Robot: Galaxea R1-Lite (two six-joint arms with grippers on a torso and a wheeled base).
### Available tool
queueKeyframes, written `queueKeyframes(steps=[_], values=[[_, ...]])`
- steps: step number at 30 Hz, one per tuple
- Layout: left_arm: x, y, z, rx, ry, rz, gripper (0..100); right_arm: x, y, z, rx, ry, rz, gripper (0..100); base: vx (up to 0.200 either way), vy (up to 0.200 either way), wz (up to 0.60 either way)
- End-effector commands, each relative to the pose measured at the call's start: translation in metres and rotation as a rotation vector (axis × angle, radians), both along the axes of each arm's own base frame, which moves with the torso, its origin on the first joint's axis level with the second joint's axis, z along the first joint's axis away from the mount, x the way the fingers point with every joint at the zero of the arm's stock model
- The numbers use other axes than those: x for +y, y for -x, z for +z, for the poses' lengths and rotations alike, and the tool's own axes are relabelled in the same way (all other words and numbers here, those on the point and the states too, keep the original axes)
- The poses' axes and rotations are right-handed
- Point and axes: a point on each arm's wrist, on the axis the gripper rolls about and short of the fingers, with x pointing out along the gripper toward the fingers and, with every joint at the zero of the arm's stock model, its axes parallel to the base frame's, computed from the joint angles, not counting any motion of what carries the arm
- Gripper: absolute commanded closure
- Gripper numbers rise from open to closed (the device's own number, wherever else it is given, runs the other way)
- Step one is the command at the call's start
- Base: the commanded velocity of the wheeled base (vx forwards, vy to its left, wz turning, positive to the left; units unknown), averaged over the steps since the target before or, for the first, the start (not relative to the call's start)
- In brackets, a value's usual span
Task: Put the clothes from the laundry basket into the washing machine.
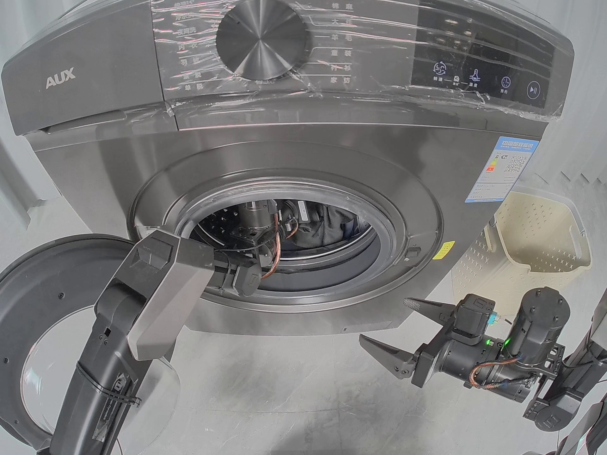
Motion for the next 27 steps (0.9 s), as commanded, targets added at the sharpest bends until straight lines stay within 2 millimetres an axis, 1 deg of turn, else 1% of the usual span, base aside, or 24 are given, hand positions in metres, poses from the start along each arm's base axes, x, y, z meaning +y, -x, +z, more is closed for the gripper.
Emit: queueKeyframes(steps=[1,6,9,13,18,19,20,22,24,27], values=[[0.0,0.002,-0.009,0.035,-0.016,-0.001,0,0.0,0.0,-0.001,0.003,0.002,0.001,0,0.0,0.0,0.0],[0.003,0.014,-0.01,0.073,-0.039,-0.012,0,0.0,0.0,0.0,0.001,0.002,0.003,0,0.0,0.0,0.0],[0.007,0.03,-0.002,0.103,-0.058,-0.024,0,0.0,0.0,0.0,-0.001,0.001,0.002,0,0.0,0.0,0.0],[0.02,0.057,0.014,0.152,-0.085,-0.035,0,0.0,0.0,0.001,-0.004,-0.002,0.0,0,0.0,0.0,0.0],[0.029,0.098,0.035,0.194,-0.11,-0.075,0,-0.001,0.0,0.001,-0.005,-0.003,0.0,0,0.0,0.0,0.0],[0.03,0.101,0.036,0.197,-0.112,-0.08,0,-0.001,0.0,0.001,-0.005,-0.003,0.0,0,0.0,0.0,0.0],[0.03,0.117,0.042,0.205,-0.118,-0.101,0,-0.001,0.0,0.002,-0.006,-0.004,0.0,0,0.0,0.0,0.0],[0.03,0.134,0.048,0.216,-0.127,-0.126,0,-0.001,0.0,0.002,-0.006,-0.004,-0.002,0,0.0,0.0,0.0],[0.029,0.156,0.053,0.225,-0.137,-0.156,0,-0.001,0.001,0.002,-0.005,-0.003,-0.002,0,0.0,0.0,0.0],[0.027,0.185,0.051,0.252,-0.16,-0.2,0,-0.001,0.001,0.001,-0.002,-0.002,-0.002,0,0.0,0.0,0.0]])
